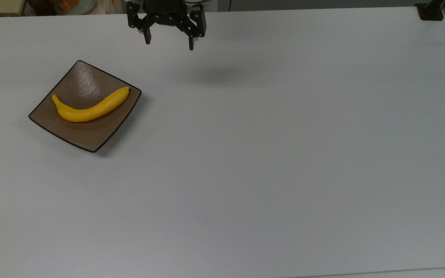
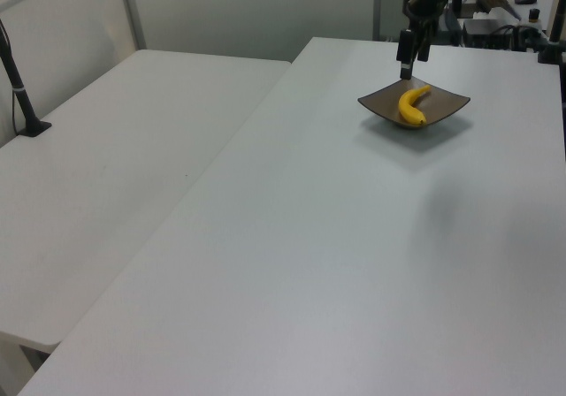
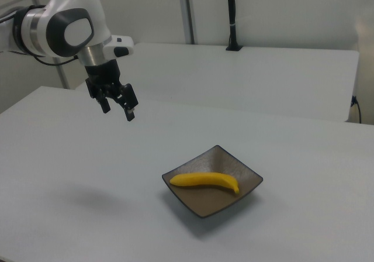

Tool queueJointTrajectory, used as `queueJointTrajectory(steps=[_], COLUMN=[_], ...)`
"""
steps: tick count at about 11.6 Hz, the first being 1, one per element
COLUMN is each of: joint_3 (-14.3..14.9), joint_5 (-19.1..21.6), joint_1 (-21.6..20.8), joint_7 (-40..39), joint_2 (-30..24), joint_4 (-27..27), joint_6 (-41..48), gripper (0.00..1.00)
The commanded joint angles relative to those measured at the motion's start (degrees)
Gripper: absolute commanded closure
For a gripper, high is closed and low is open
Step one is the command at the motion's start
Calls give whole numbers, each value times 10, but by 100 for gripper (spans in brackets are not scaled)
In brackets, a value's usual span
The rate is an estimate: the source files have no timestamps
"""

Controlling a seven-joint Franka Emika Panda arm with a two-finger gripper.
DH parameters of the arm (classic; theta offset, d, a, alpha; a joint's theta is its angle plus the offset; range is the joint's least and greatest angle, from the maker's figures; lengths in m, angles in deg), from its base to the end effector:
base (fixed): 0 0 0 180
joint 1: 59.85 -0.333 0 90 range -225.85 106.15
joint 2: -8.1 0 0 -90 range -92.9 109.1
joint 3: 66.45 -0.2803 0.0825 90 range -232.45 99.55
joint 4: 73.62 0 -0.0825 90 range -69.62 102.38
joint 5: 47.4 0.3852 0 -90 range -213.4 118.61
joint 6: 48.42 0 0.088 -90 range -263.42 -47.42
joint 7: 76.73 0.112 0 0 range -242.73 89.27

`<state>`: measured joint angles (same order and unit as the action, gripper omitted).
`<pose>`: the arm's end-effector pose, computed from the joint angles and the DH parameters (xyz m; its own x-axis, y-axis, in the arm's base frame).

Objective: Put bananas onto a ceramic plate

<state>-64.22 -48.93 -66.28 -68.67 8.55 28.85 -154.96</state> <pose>0.5721 0.0399 0.5007 0.9960 -0.0598 0.0661 -0.0611 -0.9980 0.0172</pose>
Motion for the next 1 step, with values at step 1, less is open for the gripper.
queueJointTrajectory(steps=[1], joint_3=[1], joint_5=[-3], joint_1=[-2], joint_7=[-13], joint_2=[-18], joint_4=[19], joint_6=[-9], gripper=[0])
